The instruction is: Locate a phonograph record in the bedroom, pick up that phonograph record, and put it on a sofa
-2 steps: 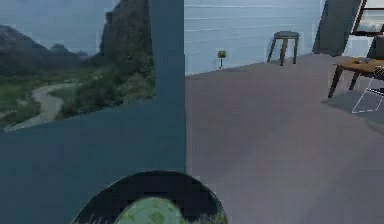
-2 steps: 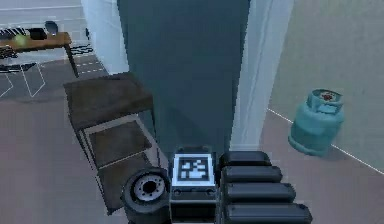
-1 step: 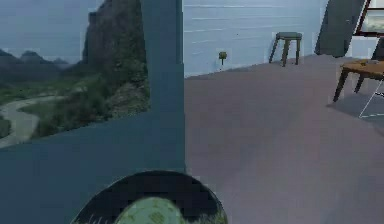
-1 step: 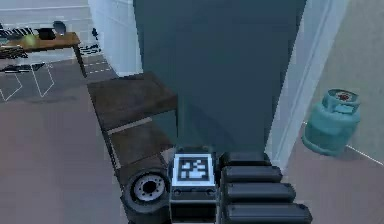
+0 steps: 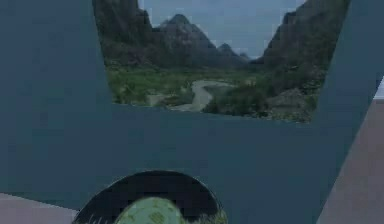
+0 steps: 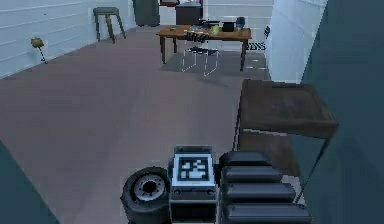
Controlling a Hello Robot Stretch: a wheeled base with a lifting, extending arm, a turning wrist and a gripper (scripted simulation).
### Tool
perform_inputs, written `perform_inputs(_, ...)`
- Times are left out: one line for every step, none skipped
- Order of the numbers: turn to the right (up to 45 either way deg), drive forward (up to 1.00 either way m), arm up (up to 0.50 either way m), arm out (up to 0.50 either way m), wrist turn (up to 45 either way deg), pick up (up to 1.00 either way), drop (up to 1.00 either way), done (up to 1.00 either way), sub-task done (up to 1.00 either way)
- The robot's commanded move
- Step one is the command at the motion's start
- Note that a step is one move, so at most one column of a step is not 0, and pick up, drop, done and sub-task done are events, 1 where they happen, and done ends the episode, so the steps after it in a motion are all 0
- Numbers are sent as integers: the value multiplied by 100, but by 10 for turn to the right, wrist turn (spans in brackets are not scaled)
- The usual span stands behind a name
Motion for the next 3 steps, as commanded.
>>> perform_inputs(-150, 0, 0, 0, 0, 0, 0, 0, 0)
perform_inputs(0, 55, 0, 0, 0, 0, 0, 0, 0)
perform_inputs(-60, 0, 0, 0, 0, 0, 0, 0, 0)
